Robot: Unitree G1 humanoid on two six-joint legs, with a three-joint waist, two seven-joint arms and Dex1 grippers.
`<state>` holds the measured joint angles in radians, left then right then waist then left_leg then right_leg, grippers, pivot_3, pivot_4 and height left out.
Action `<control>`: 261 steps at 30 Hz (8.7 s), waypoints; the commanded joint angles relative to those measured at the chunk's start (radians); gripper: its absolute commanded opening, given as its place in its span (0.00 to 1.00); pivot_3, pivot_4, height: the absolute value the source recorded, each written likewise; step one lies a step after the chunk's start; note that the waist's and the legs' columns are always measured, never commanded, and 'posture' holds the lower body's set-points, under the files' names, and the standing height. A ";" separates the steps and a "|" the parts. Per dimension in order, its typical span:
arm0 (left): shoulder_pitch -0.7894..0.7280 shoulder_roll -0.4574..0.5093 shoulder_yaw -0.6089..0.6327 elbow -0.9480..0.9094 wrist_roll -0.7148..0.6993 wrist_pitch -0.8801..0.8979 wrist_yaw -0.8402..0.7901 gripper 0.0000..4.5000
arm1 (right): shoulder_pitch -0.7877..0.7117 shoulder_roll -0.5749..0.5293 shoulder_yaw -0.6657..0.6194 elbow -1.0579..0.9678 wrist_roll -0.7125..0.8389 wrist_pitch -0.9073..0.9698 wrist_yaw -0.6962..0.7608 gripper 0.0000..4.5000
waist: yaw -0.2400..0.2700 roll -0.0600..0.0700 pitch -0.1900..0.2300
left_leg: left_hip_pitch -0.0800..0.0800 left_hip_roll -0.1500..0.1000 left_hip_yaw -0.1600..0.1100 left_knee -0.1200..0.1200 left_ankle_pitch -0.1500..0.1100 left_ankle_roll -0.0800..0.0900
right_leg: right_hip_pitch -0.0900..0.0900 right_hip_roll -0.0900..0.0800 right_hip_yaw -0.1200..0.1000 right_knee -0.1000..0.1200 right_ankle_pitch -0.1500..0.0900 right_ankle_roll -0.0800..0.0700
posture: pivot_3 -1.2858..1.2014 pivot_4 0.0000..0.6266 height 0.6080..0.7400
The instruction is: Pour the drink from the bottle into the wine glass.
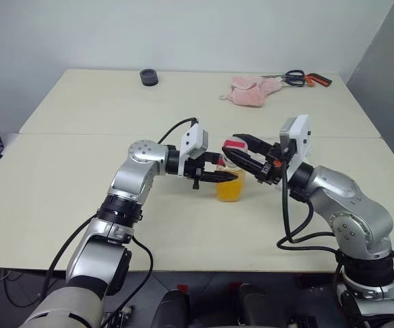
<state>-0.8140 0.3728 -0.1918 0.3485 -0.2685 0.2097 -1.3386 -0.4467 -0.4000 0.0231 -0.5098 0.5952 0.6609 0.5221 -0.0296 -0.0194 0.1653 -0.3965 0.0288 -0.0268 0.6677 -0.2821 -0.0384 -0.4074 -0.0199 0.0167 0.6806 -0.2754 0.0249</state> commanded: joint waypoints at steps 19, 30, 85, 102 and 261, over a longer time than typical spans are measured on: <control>-0.034 0.001 0.026 -0.019 -0.024 -0.015 0.016 0.37 | 0.472 -0.235 -0.283 0.097 -0.134 -0.180 0.065 0.39 | 0.003 0.000 0.000 | 0.000 0.000 0.001 0.000 0.000 0.000 | 0.001 0.000 0.001 -0.001 0.000 0.000 | 0.52 0.24 1.00; -0.042 -0.005 0.032 -0.014 -0.022 -0.015 0.024 0.37 | 0.562 -0.170 -0.217 0.343 -0.294 -0.362 0.070 0.55 | 0.001 0.001 0.000 | 0.003 0.000 0.002 0.000 0.000 0.000 | 0.002 0.001 0.002 0.001 0.000 0.000 | 0.52 0.24 1.00; -0.082 0.156 0.389 0.491 0.102 -0.161 0.803 0.74 | -0.140 0.115 0.208 0.242 -0.280 -0.042 0.070 1.00 | 0.001 0.000 -0.001 | -0.003 0.000 -0.003 0.008 0.000 0.000 | 0.001 -0.001 -0.003 0.003 0.001 0.000 | 0.52 0.24 1.00; 0.115 0.141 0.404 0.275 0.101 -0.199 0.857 1.00 | -0.048 0.066 0.210 0.147 -0.262 -0.002 0.095 1.00 | 0.001 0.000 -0.001 | -0.003 0.000 -0.003 0.008 0.000 0.000 | 0.001 -0.001 -0.003 0.003 0.001 0.000 | 0.52 0.24 1.00; 0.755 0.265 0.542 -0.624 -0.234 0.171 0.670 1.00 | 0.175 0.132 0.161 0.351 -0.461 -0.429 0.201 0.99 | -0.007 0.002 0.000 | 0.009 0.002 0.001 -0.005 0.002 -0.003 | 0.002 0.000 0.006 0.000 0.002 0.000 | 0.52 0.24 1.00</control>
<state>-0.0754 0.6505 0.3216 -0.2691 -0.5280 0.4237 -0.6996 -0.2729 -0.2603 0.1824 -0.0637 0.1064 0.2273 0.7077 -0.0362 -0.0178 0.1656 -0.3876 0.0308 -0.0260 0.6625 -0.2804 -0.0411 -0.4055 -0.0202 0.0232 0.6803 -0.2736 0.0247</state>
